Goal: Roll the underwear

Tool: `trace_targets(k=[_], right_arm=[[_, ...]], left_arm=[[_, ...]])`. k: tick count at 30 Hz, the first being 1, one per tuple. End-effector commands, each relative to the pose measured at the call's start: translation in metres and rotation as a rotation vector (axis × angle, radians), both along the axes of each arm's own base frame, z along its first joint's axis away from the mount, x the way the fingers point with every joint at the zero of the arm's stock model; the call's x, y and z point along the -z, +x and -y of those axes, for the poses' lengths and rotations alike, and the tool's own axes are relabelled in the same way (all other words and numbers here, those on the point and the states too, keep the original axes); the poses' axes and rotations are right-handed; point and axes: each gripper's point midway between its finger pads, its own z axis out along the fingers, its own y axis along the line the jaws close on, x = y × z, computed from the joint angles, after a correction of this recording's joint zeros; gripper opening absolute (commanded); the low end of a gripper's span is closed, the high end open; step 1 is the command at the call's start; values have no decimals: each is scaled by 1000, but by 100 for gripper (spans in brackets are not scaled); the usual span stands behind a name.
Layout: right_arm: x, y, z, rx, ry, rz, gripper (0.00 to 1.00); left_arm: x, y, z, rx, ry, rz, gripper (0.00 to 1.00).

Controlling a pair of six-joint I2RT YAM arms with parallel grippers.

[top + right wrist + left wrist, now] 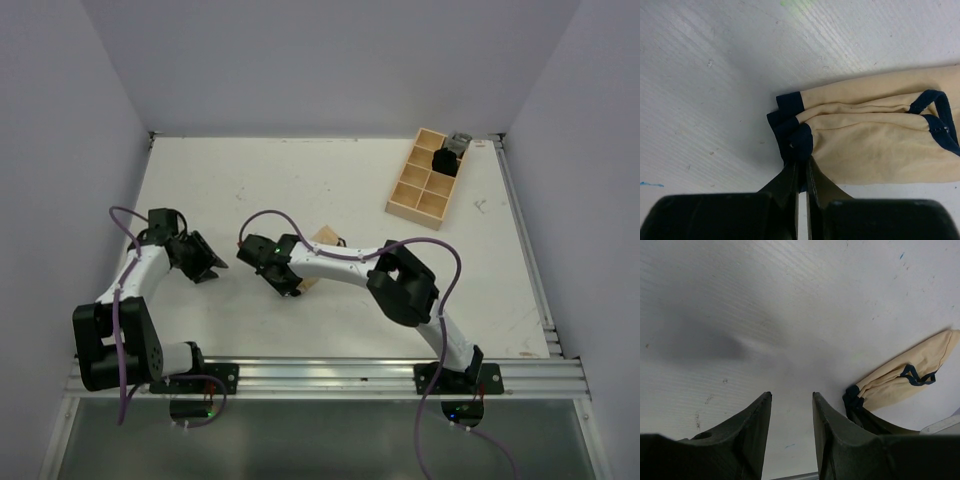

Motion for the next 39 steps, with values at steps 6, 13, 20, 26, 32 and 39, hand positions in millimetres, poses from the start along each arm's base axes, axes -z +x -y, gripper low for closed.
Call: trace_targets(k=[6, 13, 20, 26, 32, 39], right_arm=[[-20, -3, -2, 95, 217, -199, 0], [-29, 0, 5, 167, 423, -372, 0], [-40, -6, -2, 155, 593, -494, 0], [-43, -19, -3, 129, 668, -543, 0], [-48, -25, -2, 118, 711, -571, 0], [-52, -27, 0, 114, 746, -571, 0]], left_arm=[[-6, -7, 22, 123, -95, 129, 42], [-6, -17, 53, 190, -161, 164, 43], [-16, -12, 98, 314, -227, 276, 42], [-16, -10, 100, 345, -224, 280, 41], [-3, -22, 109, 352, -268, 205, 42], [5, -42, 122, 346, -305, 147, 48]])
